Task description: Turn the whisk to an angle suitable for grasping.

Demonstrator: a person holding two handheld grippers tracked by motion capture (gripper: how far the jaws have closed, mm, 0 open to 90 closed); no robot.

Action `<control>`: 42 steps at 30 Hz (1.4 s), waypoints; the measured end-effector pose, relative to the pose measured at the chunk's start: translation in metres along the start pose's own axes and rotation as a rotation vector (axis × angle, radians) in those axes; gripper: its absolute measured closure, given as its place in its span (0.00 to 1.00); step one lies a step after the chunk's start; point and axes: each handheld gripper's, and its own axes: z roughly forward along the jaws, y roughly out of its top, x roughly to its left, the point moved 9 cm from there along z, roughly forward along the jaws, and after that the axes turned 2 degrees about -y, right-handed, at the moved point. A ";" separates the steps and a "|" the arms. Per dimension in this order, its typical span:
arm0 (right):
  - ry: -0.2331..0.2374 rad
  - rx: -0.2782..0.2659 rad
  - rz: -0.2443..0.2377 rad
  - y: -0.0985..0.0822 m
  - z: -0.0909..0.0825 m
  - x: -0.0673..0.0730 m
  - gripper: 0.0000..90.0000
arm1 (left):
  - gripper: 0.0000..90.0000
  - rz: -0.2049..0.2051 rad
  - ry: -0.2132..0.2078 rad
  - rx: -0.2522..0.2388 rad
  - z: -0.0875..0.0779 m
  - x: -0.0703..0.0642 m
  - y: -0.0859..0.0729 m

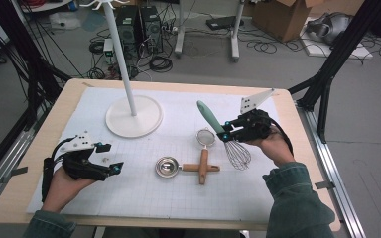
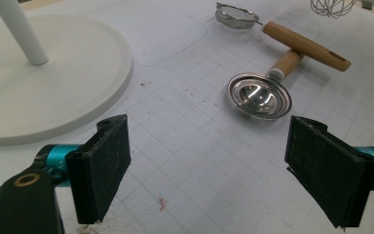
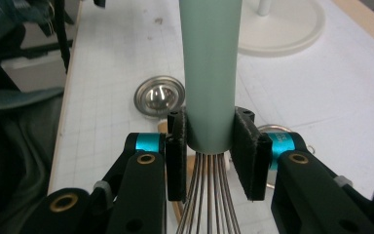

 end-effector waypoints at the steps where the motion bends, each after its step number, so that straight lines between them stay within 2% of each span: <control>1: -0.001 -0.012 0.001 0.002 0.000 0.000 0.77 | 0.19 0.000 0.000 0.000 0.000 0.000 0.000; 4: -0.001 -0.029 0.024 0.006 -0.001 0.001 0.77 | 0.18 -0.001 0.008 -0.004 -0.002 0.003 -0.003; 6: 0.000 -0.071 0.058 0.015 -0.003 0.002 0.77 | 0.18 -0.008 0.015 -0.011 -0.002 0.005 -0.005; 13: 0.010 -0.138 0.067 0.035 -0.001 0.006 0.77 | 0.15 -0.020 0.037 -0.019 -0.004 0.011 -0.013; 20: 0.028 -0.160 0.068 0.050 0.004 0.009 0.77 | 0.14 -0.028 0.058 -0.030 -0.006 0.017 -0.018; 27: 0.035 -0.157 0.080 0.053 0.010 0.008 0.77 | 0.13 -0.038 0.069 -0.033 -0.003 0.022 -0.027; 33: 0.042 -0.148 0.085 0.057 0.017 0.008 0.77 | 0.13 -0.027 0.067 -0.039 -0.006 0.024 -0.025; 42: 0.044 -0.167 0.072 0.069 0.022 0.011 0.77 | 0.13 -0.024 0.078 -0.045 -0.010 0.025 -0.023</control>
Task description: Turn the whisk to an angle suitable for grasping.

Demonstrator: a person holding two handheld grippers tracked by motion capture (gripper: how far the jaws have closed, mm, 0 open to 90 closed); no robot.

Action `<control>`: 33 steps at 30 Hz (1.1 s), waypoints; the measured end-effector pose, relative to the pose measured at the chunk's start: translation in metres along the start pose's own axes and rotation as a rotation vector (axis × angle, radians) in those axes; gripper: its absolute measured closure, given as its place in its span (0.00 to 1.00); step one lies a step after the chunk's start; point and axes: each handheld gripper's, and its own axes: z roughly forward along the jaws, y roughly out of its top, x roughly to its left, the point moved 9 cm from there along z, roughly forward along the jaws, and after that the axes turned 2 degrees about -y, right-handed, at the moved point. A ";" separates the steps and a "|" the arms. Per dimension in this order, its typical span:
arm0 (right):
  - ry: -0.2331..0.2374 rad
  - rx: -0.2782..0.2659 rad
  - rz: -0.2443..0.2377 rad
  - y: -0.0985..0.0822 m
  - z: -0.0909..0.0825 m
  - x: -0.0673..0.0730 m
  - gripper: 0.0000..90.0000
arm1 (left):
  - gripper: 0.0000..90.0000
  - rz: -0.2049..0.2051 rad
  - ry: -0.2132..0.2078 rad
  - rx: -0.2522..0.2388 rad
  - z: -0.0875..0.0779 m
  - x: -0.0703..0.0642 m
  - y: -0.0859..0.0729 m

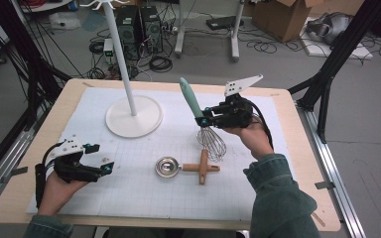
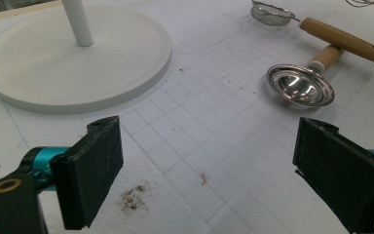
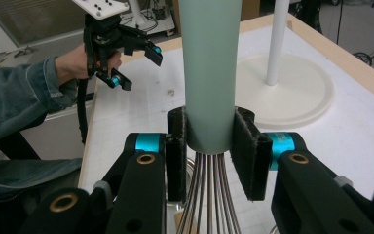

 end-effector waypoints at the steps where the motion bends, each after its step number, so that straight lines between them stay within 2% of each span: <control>1: 0.000 0.000 0.000 0.000 0.000 0.000 0.77 | 0.13 -0.001 -0.001 -0.001 0.000 -0.001 0.000; 3: 0.007 -0.020 -0.005 0.006 0.002 0.003 0.77 | 0.13 0.002 -0.002 0.002 0.000 -0.001 0.000; 9: 0.018 -0.033 -0.006 0.014 0.009 0.004 0.77 | 0.13 0.001 -0.003 0.003 0.001 0.000 -0.001; 22: 0.029 -0.036 -0.034 0.030 0.023 0.009 0.77 | 0.13 0.012 0.005 -0.010 -0.004 0.000 0.003; 33: 0.070 -0.046 -0.049 0.047 0.058 0.009 0.77 | 0.13 0.004 0.003 -0.016 -0.006 0.006 0.003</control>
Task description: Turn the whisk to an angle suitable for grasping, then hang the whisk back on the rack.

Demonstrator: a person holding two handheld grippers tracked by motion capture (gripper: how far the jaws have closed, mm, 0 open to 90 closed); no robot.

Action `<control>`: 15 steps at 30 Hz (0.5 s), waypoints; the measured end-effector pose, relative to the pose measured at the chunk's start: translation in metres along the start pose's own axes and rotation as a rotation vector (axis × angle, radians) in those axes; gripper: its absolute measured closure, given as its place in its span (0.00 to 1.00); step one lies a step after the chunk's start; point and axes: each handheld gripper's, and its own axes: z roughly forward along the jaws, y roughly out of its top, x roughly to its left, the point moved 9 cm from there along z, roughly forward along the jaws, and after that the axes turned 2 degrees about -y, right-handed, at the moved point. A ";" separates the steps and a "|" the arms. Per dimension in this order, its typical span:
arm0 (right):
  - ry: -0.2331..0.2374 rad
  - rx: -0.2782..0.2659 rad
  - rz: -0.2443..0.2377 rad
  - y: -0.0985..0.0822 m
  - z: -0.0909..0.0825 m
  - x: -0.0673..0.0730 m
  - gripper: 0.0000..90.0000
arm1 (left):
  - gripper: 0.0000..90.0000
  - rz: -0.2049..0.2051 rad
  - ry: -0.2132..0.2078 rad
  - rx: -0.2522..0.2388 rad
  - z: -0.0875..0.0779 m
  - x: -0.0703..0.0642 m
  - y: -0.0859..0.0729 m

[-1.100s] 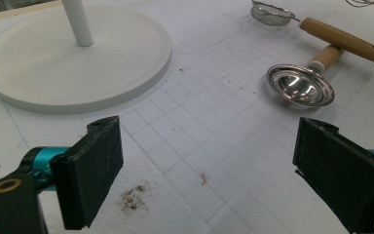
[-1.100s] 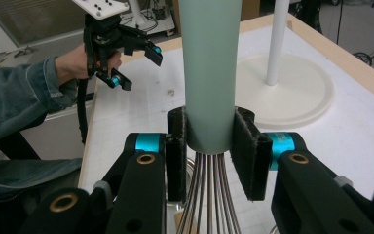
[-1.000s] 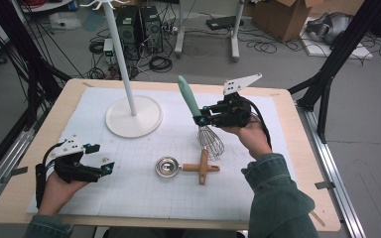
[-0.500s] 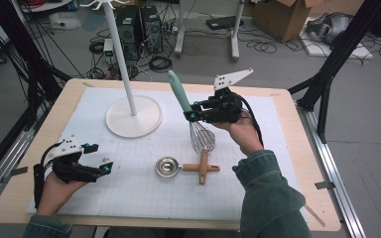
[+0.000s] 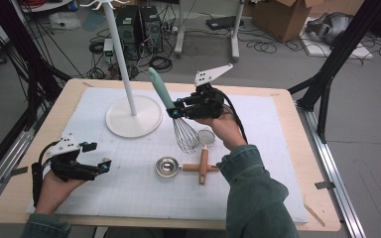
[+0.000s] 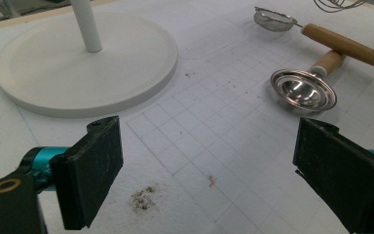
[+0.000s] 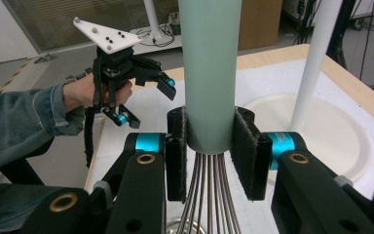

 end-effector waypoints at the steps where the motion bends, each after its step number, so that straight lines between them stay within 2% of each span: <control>1: 0.006 0.004 0.001 0.001 0.001 0.000 0.77 | 0.13 0.002 0.002 -0.002 0.000 0.000 0.000; 7: 0.005 0.002 -0.005 0.004 0.006 -0.003 0.77 | 0.13 0.002 0.005 -0.005 -0.001 0.000 0.000; 14: 0.000 -0.018 0.001 0.011 0.008 -0.004 0.77 | 0.13 0.014 -0.005 -0.006 0.000 -0.005 0.002; 15: 0.003 -0.034 -0.004 0.015 0.009 -0.006 0.77 | 0.13 0.015 -0.004 -0.002 -0.001 -0.004 0.002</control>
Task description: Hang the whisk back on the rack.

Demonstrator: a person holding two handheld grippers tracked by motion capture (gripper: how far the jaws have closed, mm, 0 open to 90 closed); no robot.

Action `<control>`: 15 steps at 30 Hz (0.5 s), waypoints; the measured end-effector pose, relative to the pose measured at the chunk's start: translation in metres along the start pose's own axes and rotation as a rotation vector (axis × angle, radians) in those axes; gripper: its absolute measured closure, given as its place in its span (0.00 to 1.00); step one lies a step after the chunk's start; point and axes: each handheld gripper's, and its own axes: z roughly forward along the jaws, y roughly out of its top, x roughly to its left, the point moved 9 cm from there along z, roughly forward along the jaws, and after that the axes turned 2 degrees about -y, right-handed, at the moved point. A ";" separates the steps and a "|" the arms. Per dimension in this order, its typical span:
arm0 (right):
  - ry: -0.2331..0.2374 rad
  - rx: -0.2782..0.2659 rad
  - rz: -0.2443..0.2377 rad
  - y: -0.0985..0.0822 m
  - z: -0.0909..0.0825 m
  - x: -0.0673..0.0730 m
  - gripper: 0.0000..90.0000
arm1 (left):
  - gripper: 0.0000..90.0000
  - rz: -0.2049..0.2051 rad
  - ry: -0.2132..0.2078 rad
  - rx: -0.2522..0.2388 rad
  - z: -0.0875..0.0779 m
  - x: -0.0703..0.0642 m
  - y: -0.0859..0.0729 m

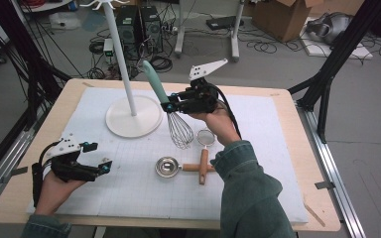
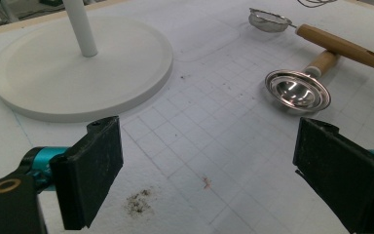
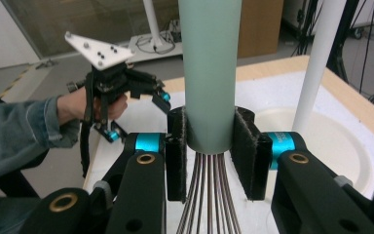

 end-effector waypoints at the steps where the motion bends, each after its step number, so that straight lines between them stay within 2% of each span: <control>1: 0.000 0.000 0.000 0.000 0.000 0.000 0.77 | 0.13 -0.002 0.002 0.000 0.000 0.000 0.000; 4: 0.001 -0.017 0.005 0.007 0.006 -0.005 0.77 | 0.13 -0.006 0.007 -0.004 -0.002 0.002 -0.001; 9: 0.018 -0.023 -0.005 0.016 0.016 -0.004 0.77 | 0.12 -0.006 0.009 -0.005 -0.002 0.004 0.000; 14: 0.028 -0.023 -0.020 0.028 0.034 -0.005 0.77 | 0.12 -0.001 0.008 -0.003 -0.002 0.002 0.000; 15: 0.039 -0.033 -0.021 0.035 0.041 -0.004 0.77 | 0.12 0.002 0.009 -0.003 -0.002 0.001 0.000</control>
